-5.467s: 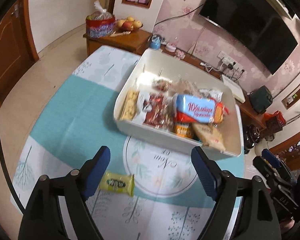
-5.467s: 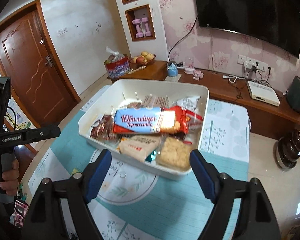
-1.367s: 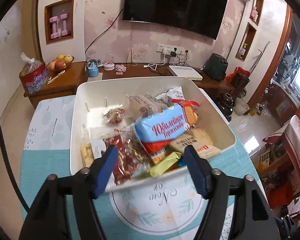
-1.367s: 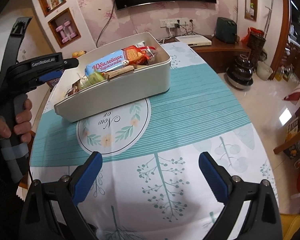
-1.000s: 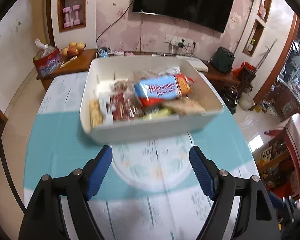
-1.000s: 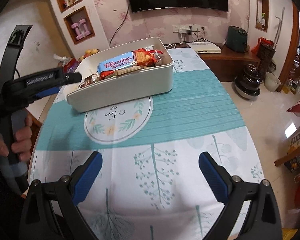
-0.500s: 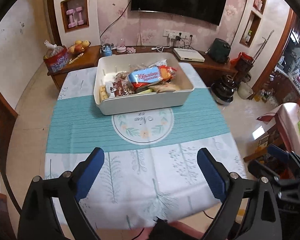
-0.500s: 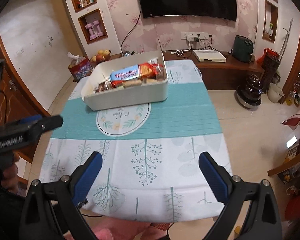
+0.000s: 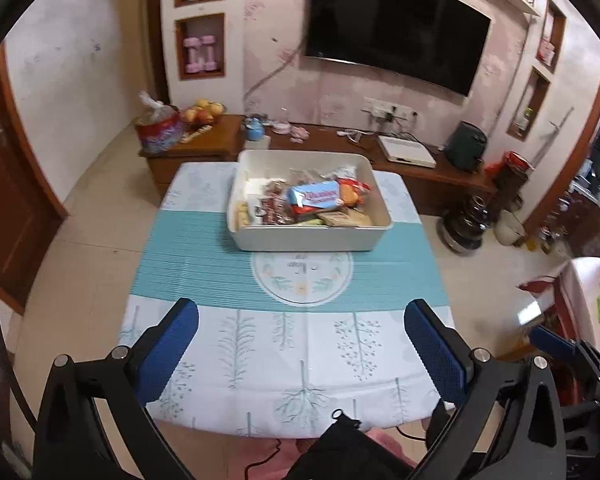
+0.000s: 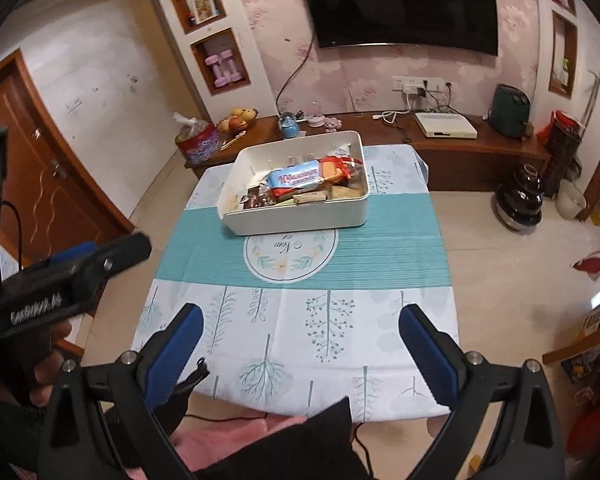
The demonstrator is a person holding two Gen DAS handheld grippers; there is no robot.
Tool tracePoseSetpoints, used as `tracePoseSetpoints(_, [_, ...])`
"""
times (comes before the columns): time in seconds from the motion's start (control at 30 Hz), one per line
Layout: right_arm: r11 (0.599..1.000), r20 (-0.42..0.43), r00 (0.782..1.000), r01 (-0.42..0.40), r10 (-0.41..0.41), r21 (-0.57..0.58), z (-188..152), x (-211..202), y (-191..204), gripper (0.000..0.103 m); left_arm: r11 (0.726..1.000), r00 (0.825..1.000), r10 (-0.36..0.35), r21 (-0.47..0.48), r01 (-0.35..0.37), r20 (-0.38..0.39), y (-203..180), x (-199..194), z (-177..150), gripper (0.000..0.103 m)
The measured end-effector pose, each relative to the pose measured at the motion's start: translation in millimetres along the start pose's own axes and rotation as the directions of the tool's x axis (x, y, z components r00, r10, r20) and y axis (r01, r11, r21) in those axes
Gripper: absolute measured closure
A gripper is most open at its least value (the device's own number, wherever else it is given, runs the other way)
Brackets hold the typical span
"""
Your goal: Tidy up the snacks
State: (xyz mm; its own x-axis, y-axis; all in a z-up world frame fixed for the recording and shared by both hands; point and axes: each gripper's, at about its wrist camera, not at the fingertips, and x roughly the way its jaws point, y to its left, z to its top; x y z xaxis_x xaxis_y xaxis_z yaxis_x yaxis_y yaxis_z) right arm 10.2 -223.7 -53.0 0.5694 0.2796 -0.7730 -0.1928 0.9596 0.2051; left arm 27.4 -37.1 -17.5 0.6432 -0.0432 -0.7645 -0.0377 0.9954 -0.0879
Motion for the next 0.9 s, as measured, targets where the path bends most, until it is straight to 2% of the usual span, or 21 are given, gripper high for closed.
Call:
tracePoseSetpoints(0.13, [1.0, 0.013, 1.0, 0.011, -0.011, -0.006, -7, -4, 4, 0.003, 0.999, 0.999, 0.044, -0.021, -0.044, 0.019, 1, -9, -14, 0.001])
tracePoseSetpoints(0.3, [1.0, 0.017, 1.0, -0.013, 0.013, -0.018, -16, -6, 9, 0.003, 0.995, 0.996, 0.09, -0.034, -0.09, 0.028, 2, -13, -20, 0.001])
tracePoseSetpoints(0.47, [0.999, 0.046, 0.999, 0.002, 0.0, -0.036, -17, -11, 13, 0.0, 0.991, 0.989, 0.133, -0.009, -0.132, 0.058, -4, -17, -25, 0.001])
tracePoseSetpoints(0.9, [0.997, 0.017, 1.0, -0.008, 0.009, -0.073, -16, -3, 22, 0.0, 0.984, 0.982, 0.175, 0.012, -0.176, 0.066, -10, -18, -28, 0.001])
